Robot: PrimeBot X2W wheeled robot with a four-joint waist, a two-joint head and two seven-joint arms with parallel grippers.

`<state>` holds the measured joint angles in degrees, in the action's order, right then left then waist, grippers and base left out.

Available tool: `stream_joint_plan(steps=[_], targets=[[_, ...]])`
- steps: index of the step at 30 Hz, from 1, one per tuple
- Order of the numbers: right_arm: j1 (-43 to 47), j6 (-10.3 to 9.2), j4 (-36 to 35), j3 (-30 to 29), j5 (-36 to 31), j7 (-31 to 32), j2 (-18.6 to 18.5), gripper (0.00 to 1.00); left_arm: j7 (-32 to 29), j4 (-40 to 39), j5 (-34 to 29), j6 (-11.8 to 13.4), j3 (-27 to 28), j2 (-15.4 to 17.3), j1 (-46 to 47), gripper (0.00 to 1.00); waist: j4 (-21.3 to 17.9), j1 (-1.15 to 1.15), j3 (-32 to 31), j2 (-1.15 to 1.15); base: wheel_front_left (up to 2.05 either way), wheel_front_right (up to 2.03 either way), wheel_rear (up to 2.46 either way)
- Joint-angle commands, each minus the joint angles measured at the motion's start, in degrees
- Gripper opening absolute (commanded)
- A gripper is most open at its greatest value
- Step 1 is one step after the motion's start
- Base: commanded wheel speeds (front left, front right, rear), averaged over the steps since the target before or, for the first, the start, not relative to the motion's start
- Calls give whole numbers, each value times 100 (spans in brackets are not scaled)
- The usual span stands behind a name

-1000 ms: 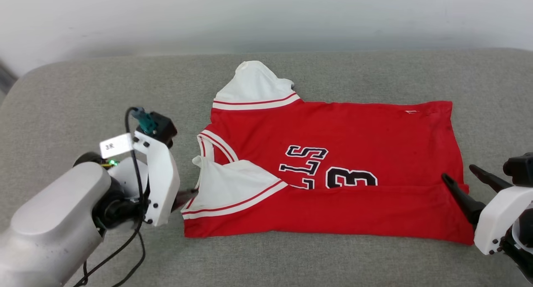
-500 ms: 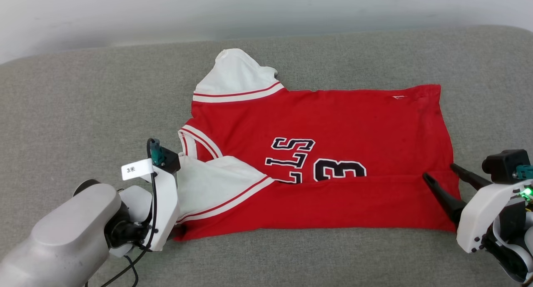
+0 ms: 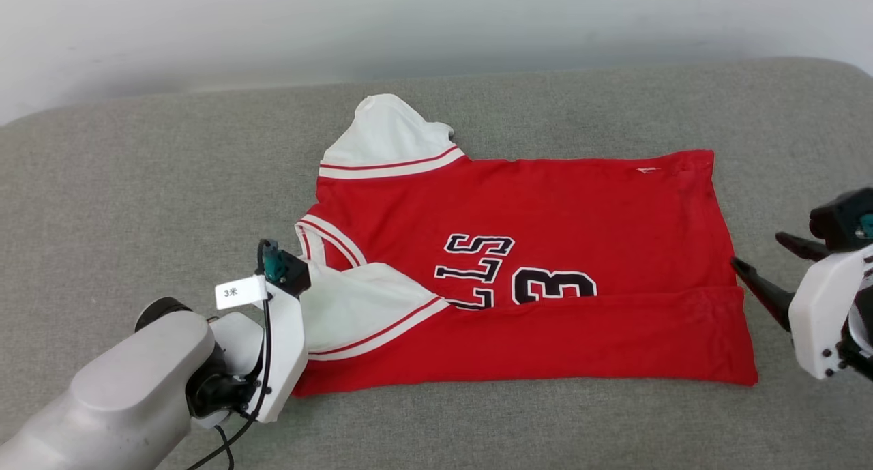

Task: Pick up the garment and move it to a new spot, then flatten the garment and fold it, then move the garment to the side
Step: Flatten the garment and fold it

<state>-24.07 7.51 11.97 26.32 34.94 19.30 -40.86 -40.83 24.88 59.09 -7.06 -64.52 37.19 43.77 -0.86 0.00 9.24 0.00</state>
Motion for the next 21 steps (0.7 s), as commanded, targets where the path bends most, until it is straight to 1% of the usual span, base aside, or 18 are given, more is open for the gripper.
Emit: stream_joint_plan(steps=[1,3,7,8,10,12,15,19,21], targets=[[-123,-4,-97,172,54,256,-185,100,25,-66,-5,-18,-48,11,-4,0,12,0,-41,0,0,0,0],[-316,-5,-232,439,251,866,-517,100,86,-200,22,-25,-49,69,6,0,20,0,-76,0,0,0,0],[-575,-4,-290,811,727,2209,-929,100,129,-434,6,-29,-88,182,45,0,41,0,-72,0,0,0,0],[-643,-5,-286,874,787,2460,-998,100,117,-484,0,-26,-98,205,61,0,50,0,-53,0,0,0,0],[-703,-4,-201,967,953,2841,-1000,100,130,-561,-28,-28,-100,243,109,0,68,0,-1,0,0,0,0],[-726,-4,-6,947,1095,3039,-882,100,144,-619,-34,-29,-96,271,139,0,82,0,63,0,0,0,0],[-682,-4,389,829,1261,3094,-585,100,169,-699,-61,-30,-93,283,199,0,107,0,170,0,0,0,0],[-582,-4,883,594,1439,2816,-69,100,197,-783,-101,-32,-77,297,297,0,149,0,340,0,0,0,0],[-538,-4,1068,594,1410,2673,139,100,209,-808,-131,-32,-78,322,337,0,156,0,416,0,0,0,0]])
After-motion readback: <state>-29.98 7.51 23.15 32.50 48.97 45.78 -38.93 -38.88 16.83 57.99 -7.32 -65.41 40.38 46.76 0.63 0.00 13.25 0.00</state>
